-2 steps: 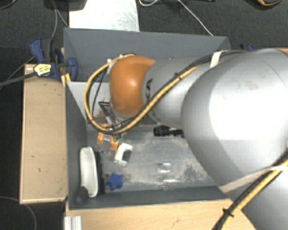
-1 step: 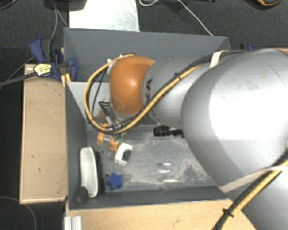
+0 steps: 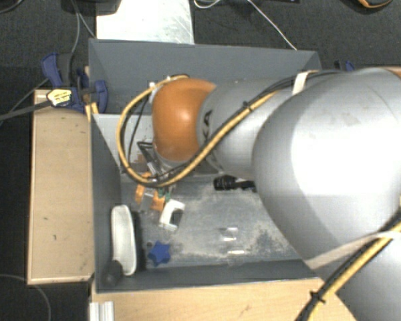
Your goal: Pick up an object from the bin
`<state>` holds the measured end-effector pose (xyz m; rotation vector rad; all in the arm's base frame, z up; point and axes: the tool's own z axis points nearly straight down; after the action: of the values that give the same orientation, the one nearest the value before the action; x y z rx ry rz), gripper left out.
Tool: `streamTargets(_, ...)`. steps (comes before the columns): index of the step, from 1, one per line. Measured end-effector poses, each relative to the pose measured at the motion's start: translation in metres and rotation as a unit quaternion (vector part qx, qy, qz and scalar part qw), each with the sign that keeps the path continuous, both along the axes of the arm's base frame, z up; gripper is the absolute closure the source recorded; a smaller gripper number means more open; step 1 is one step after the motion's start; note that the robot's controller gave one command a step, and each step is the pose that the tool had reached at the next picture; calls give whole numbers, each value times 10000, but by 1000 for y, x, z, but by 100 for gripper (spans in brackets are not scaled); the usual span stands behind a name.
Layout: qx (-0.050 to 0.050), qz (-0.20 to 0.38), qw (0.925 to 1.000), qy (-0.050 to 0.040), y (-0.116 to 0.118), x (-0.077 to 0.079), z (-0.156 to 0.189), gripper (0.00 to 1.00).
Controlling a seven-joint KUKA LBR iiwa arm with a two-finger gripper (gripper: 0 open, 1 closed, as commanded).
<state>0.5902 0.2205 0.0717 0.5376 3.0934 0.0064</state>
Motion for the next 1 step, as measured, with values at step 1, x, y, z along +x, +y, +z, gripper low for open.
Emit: streamTargets(1,0,-2,10000,2,0,0,1,100)
